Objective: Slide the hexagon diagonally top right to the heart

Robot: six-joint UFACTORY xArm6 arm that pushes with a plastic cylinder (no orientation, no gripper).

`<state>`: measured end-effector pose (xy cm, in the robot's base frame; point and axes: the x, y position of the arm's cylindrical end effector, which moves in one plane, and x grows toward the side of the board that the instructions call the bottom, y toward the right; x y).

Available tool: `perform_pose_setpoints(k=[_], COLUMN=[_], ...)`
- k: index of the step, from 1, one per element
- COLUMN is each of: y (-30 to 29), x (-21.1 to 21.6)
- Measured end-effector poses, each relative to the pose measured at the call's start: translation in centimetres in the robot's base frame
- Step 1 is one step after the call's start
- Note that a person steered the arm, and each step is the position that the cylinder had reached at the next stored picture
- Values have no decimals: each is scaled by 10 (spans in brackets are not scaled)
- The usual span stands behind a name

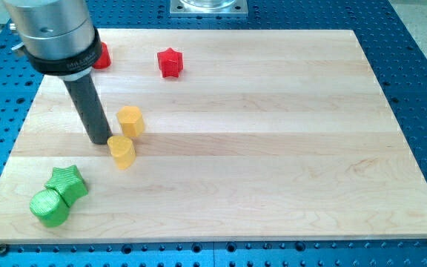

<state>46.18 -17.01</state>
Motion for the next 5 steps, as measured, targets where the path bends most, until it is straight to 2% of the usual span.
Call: perform_pose_setpoints(k=[2, 4, 5], y=[-47, 84, 100], x=[-25, -28, -28])
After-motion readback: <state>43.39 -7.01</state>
